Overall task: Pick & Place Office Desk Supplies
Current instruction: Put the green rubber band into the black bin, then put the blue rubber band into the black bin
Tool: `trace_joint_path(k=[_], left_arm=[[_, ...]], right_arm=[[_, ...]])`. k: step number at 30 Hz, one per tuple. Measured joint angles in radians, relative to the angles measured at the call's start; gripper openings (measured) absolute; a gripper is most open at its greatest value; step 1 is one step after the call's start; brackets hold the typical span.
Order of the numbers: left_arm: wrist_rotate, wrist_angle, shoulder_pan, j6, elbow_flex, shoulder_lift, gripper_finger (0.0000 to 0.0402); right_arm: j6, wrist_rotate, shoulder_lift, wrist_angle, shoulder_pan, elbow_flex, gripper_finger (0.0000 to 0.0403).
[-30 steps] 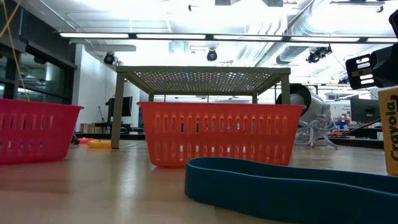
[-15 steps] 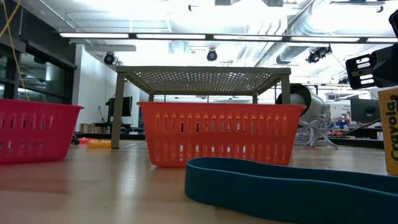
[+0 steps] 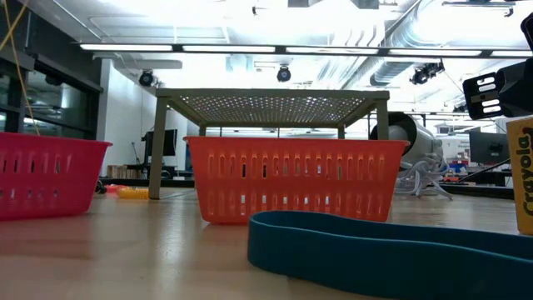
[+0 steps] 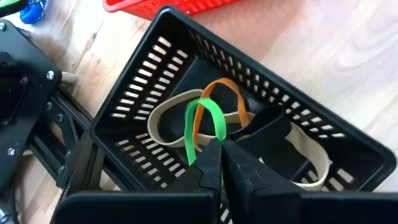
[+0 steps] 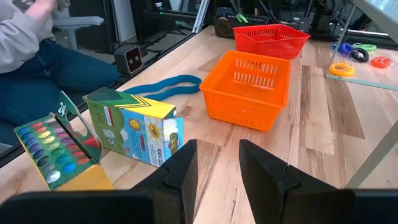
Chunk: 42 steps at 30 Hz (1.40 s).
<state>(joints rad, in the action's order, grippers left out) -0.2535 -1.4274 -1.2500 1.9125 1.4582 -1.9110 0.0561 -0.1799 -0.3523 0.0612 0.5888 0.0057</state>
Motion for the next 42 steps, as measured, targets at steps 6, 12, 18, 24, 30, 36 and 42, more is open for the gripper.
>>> trace_joint_path(k=[6,12,18,24,30,36,42], left_arm=[[0.000,0.008,-0.005,0.000,0.000,0.000,0.0001],[0.014,0.019,-0.005,0.029,0.000,0.000,0.0005],[0.016,0.021,-0.005,0.031,0.000,0.000,0.0058],[0.015,0.020,-0.005,0.033,0.000,0.000,0.0094],[0.015,0.020,-0.005,0.033,0.000,0.000,0.0097],[-0.007,0.006,-0.005,0.029,0.000,0.049,0.0097],[-0.038,-0.020,0.010,-0.005,0.001,0.100,0.0097]], right_arm=[[0.000,0.000,0.000,0.000,0.000,0.000,0.0106],[0.000,0.000,0.000,0.000,0.000,0.000,0.0106],[0.000,0.000,0.000,0.000,0.000,0.000,0.0106],[0.000,0.000,0.000,0.000,0.000,0.000,0.0106],[0.000,0.000,0.000,0.000,0.000,0.000,0.0106],[0.000,0.000,0.000,0.000,0.000,0.000,0.0106],[0.000,0.000,0.000,0.000,0.000,0.000,0.0106]])
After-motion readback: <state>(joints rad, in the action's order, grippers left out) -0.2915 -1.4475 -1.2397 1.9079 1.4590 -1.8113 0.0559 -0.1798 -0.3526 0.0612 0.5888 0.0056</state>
